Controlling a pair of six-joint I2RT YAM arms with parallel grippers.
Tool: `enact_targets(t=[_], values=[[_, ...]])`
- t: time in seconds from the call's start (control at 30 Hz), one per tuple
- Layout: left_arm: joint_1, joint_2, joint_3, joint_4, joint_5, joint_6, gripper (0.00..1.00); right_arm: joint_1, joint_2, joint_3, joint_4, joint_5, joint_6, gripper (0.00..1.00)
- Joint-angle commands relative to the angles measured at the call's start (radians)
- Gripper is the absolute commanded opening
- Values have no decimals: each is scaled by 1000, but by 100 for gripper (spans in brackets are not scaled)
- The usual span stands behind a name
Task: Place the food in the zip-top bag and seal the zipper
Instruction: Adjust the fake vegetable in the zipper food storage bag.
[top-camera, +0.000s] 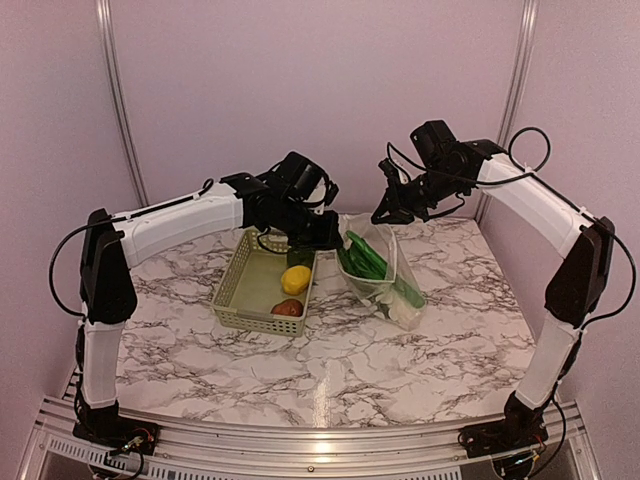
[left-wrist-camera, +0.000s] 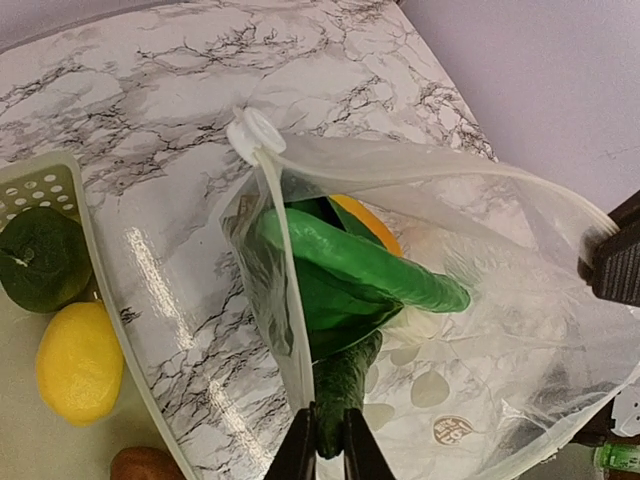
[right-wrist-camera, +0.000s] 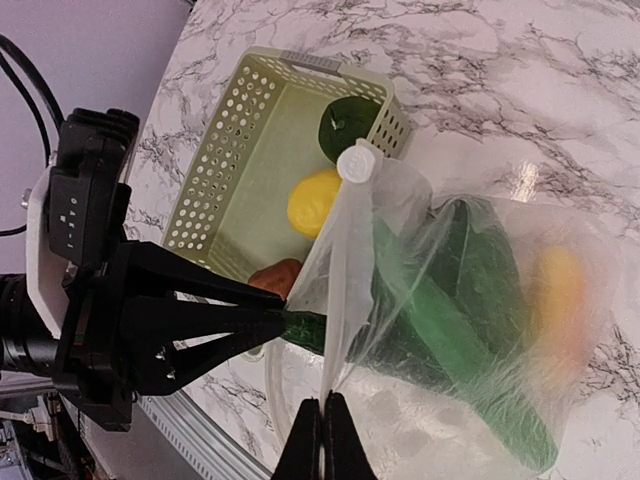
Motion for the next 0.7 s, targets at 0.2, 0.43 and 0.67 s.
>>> enact_targets(t=[0.2, 0.43, 0.67], values=[[-26, -40, 38, -114, -191, 141, 25, -2, -31, -8, 7, -15, -1, 0], [-32, -64, 21, -151, -176, 122, 26, 1, -32, -12, 8, -16, 1, 0], [-32, -41, 23, -186, -49, 80, 21, 4, -44, -38, 28, -18, 6, 0]])
